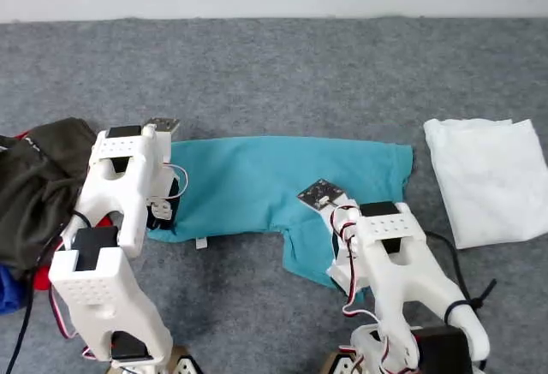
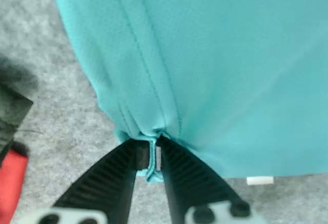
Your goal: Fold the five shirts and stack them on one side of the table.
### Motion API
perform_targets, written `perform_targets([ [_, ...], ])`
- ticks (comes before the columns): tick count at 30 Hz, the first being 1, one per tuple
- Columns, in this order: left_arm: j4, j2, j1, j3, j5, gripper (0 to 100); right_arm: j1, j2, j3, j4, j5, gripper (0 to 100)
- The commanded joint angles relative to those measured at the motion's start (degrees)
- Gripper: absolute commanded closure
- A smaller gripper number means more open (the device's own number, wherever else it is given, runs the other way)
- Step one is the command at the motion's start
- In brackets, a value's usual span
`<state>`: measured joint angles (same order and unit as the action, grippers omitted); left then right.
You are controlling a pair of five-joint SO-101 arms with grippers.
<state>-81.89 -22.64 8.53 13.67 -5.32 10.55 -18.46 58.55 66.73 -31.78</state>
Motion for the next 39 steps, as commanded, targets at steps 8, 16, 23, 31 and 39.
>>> perform_targets([
  [8,0.9,-0.2,0.5,-1.5,-0.9,98,-12.0,-0.8,-18.5,6.3,-0.7,96.2],
  [16,-5.5,-0.2,0.5,-9.6,-0.9,98,-14.6,-0.2,-36.1,12.3,-0.8,98.8],
  [23,-18.9,-0.2,0.3,-30.1,-0.8,98,-13.6,-0.8,-41.8,14.2,-0.8,98.7],
  [31,-18.5,1.5,-6.9,-41.0,-0.8,98,-9.5,-0.7,-48.9,14.0,-0.4,98.7],
  [39,-18.6,1.3,-8.9,-35.4,-0.8,98,-9.5,-0.3,-44.6,17.4,-0.7,98.7],
])
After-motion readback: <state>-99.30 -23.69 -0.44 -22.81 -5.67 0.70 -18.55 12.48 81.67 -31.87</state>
